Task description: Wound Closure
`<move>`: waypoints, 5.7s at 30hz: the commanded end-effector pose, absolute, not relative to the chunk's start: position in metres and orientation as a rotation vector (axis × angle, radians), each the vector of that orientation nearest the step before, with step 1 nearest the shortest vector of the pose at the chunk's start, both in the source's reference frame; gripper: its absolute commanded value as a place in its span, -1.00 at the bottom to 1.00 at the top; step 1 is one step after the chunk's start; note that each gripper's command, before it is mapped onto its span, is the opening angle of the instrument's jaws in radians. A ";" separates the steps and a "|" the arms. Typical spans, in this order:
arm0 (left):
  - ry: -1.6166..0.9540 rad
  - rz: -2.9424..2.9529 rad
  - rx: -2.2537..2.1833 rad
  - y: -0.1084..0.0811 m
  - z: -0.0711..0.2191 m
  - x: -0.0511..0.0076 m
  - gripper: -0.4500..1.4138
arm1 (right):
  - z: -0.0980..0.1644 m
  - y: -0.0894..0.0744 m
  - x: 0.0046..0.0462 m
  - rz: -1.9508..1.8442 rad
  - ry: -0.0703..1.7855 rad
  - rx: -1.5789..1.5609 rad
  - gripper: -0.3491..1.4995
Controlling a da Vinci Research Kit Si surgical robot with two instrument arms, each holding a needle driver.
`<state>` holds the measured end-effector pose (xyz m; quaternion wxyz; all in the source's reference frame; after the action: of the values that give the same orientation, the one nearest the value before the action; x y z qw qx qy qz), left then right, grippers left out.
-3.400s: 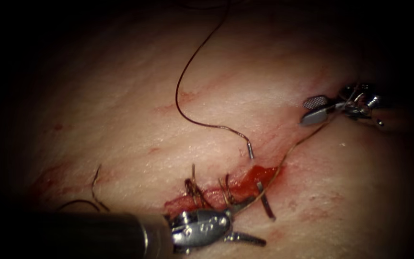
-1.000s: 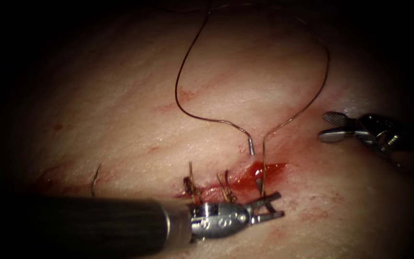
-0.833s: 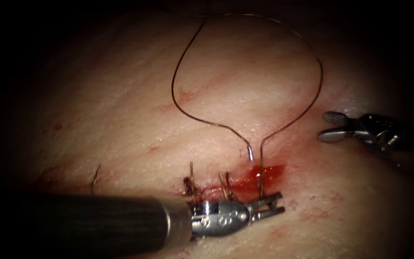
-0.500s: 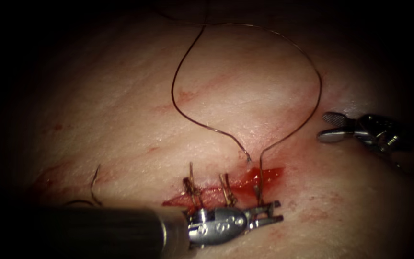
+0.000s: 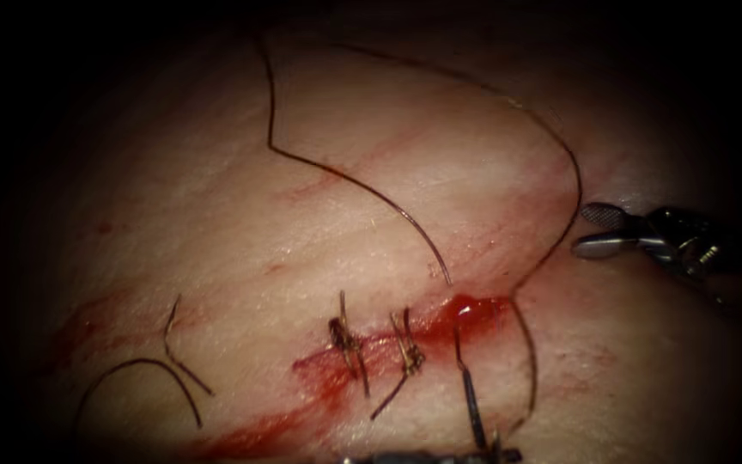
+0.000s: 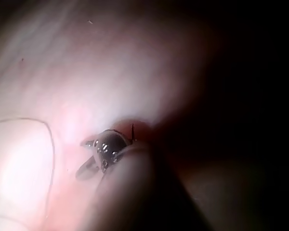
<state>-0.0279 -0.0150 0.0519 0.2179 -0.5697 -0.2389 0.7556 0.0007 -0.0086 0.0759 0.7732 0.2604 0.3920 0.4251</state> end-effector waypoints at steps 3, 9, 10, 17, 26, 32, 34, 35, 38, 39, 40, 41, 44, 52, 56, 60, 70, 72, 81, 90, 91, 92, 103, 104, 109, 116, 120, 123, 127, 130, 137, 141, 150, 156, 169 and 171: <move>-0.612 2.104 -1.602 -0.015 0.051 -0.0274 -1.00 | 0.076 -0.010 0.0015 0.916 0.858 0.579 0.98; -0.454 2.172 -1.595 -0.012 0.049 -0.0248 -1.00 | 0.074 -0.010 0.0012 0.912 0.864 0.631 0.94; -0.436 2.178 -1.588 -0.012 0.049 -0.0244 -1.00 | 0.074 -0.010 0.0012 0.913 0.866 0.638 0.92; -0.294 2.202 -1.583 -0.008 0.047 -0.0211 -1.00 | 0.069 -0.008 0.0012 0.943 0.919 0.581 0.92; -0.119 2.226 -1.598 -0.002 0.043 -0.0175 -1.00 | 0.063 -0.005 0.0018 0.923 0.968 0.522 0.91; -0.075 2.232 -1.595 0.000 0.043 -0.0167 -1.00 | 0.059 -0.003 0.0019 0.860 0.991 0.461 0.92; -0.064 2.237 -1.589 0.000 0.044 -0.0170 -1.00 | 0.058 -0.003 0.0027 0.829 0.987 0.427 0.98; -0.062 2.237 -1.588 0.000 0.044 -0.0171 -1.00 | 0.057 -0.003 0.0031 0.831 0.995 0.436 0.98; -0.056 2.240 -1.586 0.001 0.044 -0.0172 -1.00 | 0.055 -0.003 0.0049 0.814 1.031 0.448 0.98; -0.054 2.236 -1.586 0.001 0.044 -0.0171 -1.00 | 0.054 -0.004 0.0054 0.810 1.037 0.452 0.98; -0.043 2.231 -1.591 0.002 0.045 -0.0171 -1.00 | 0.053 -0.004 0.0061 0.810 1.040 0.460 0.98; -0.038 2.231 -1.594 0.002 0.045 -0.0170 -1.00 | 0.053 -0.004 0.0065 0.803 1.043 0.464 0.98; -0.013 2.227 -1.606 0.003 0.045 -0.0166 -1.00 | 0.052 -0.005 0.0077 0.790 1.036 0.485 0.98; 0.096 2.217 -1.647 0.006 0.044 -0.0160 -1.00 | 0.053 -0.008 0.0091 0.736 1.005 0.518 0.92; 0.115 2.201 -1.653 0.007 0.043 -0.0160 -1.00 | 0.054 -0.009 0.0098 0.713 1.002 0.517 0.91; 0.105 2.191 -1.680 0.007 0.043 -0.0163 -1.00 | 0.056 -0.009 0.0107 0.716 1.006 0.523 0.91; 0.034 2.238 -1.806 0.000 0.048 -0.0171 -1.00 | 0.056 -0.010 0.0116 0.764 1.016 0.663 0.83; 0.011 2.254 -1.842 -0.002 0.050 -0.0174 -1.00 | 0.056 -0.010 0.0115 0.798 1.025 0.734 0.82; -0.058 2.307 -1.887 -0.010 0.058 -0.0205 -1.00 | 0.056 -0.009 0.0107 0.842 1.014 0.858 0.80; 0.025 2.351 -1.912 -0.013 0.057 -0.0253 -1.00 | 0.056 -0.011 0.0087 0.890 0.976 1.062 0.71; 0.045 2.361 -1.914 -0.013 0.056 -0.0257 -1.00 | 0.056 -0.011 0.0086 0.889 0.976 1.071 0.69; 0.051 2.363 -1.915 -0.013 0.056 -0.0260 -1.00 | 0.057 -0.011 0.0084 0.890 0.975 1.071 0.69; 0.128 2.421 -1.893 -0.013 0.056 -0.0276 -1.00 | 0.062 -0.012 0.0091 0.965 0.932 1.103 0.65; 0.133 2.433 -1.888 -0.013 0.056 -0.0277 -1.00 | 0.062 -0.012 0.0092 0.978 0.925 1.111 0.65; 0.195 2.513 -1.846 -0.013 0.057 -0.0279 -1.00 | 0.063 -0.012 0.0101 0.998 0.917 1.166 0.65; 0.304 2.620 -1.787 -0.013 0.058 -0.0279 -1.00 | 0.063 -0.012 0.0114 1.015 0.928 1.267 0.63; 0.339 2.644 -1.778 -0.013 0.058 -0.0281 -1.00 | 0.063 -0.012 0.0122 1.019 0.916 1.288 0.63; 0.356 2.658 -1.778 -0.013 0.058 -0.0283 -1.00 | 0.063 -0.012 0.0127 1.017 0.918 1.306 0.63; 0.364 2.662 -1.777 -0.013 0.058 -0.0286 -1.00 | 0.063 -0.011 0.0132 1.028 0.936 1.321 0.62; 0.372 2.667 -1.775 -0.013 0.058 -0.0288 -1.00 | 0.064 -0.011 0.0139 1.040 0.940 1.322 0.62; 0.374 2.667 -1.774 -0.013 0.058 -0.0289 -1.00 | 0.063 -0.011 0.0147 1.026 0.956 1.367 0.62; 0.380 2.671 -1.775 -0.013 0.058 -0.0289 -1.00 | 0.064 -0.012 0.0151 1.025 0.950 1.374 0.58; 0.379 2.675 -1.770 -0.013 0.058 -0.0290 -1.00 | 0.064 -0.012 0.0154 1.017 0.940 1.397 0.45; 0.382 2.676 -1.761 -0.014 0.058 -0.0292 -1.00 | 0.064 -0.012 0.0156 1.018 0.961 1.406 0.02; 0.381 2.675 -1.761 -0.014 0.057 -0.0293 -1.00 | 0.064 -0.012 0.0154 1.051 0.972 1.373 -1.00; 0.380 2.675 -1.761 -0.014 0.057 -0.0293 -1.00 | 0.064 -0.011 0.0153 1.063 0.975 1.362 -1.00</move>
<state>-0.0288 -0.0135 0.0566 -0.0417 -0.5454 0.1189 0.8287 0.0147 -0.0110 0.0636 0.5474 0.5733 0.4104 0.4508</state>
